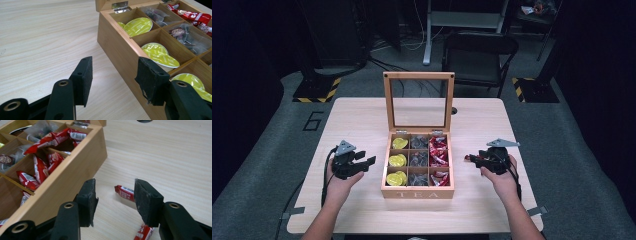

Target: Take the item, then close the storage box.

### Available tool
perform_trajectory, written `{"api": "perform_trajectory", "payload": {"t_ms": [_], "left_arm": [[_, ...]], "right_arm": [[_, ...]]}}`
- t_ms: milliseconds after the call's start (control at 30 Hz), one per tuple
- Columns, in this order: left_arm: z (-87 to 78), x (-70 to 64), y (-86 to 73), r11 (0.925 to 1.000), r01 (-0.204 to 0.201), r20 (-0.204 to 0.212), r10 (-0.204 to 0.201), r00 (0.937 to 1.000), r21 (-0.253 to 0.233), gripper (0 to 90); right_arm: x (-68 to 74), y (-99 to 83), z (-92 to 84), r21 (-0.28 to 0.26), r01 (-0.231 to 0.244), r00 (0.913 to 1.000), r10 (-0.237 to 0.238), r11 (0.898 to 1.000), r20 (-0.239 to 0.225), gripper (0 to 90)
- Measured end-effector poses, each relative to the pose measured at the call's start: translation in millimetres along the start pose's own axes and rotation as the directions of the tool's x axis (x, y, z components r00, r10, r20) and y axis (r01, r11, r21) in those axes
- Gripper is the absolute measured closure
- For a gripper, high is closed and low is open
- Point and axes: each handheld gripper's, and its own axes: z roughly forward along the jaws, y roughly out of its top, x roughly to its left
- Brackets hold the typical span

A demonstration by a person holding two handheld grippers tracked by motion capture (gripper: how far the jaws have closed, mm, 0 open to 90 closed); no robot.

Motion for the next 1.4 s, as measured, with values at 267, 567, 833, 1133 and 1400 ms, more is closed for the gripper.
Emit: {"api": "perform_trajectory", "payload": {"t_ms": [267, 567, 833, 1133, 1400], "left_arm": [[1.4, 0.1, 0.3, 1.0000, -0.002, -0.001, 0.002, 1.0000, 0.005, 46.5], [1.0, 0.9, 0.6, 1.0000, 0.009, -0.002, -0.009, 1.0000, 0.001, 46.5], [1.3, 1.5, 0.5, 0.9999, 0.010, 0.001, -0.010, 1.0000, 0.006, 46.7], [1.3, 2.3, -0.1, 0.9999, 0.015, 0.001, -0.015, 0.9999, 0.001, 46.6], [2.4, 1.8, -0.7, 0.9999, 0.011, -0.002, -0.011, 0.9999, 0.001, 46.6]], "right_arm": [[7.2, 16.7, 0.0, 0.003, 0.037, 0.9991, -0.037, 0.999, -0.023, 54.5], [10.9, 38.6, 7.4, 0.002, 0.060, 0.9974, -0.060, 0.998, -0.040, 54.5], [11.8, 57.9, 17.2, 0.000, 0.080, 0.9955, -0.080, 0.997, -0.051, 54.7], [15.7, 74.5, 31.7, 0.016, 0.102, 0.9925, -0.101, 0.995, -0.069, 55.3], [17.1, 87.4, 39.8, 0.018, 0.109, 0.9910, -0.108, 0.994, -0.079, 55.4]]}}
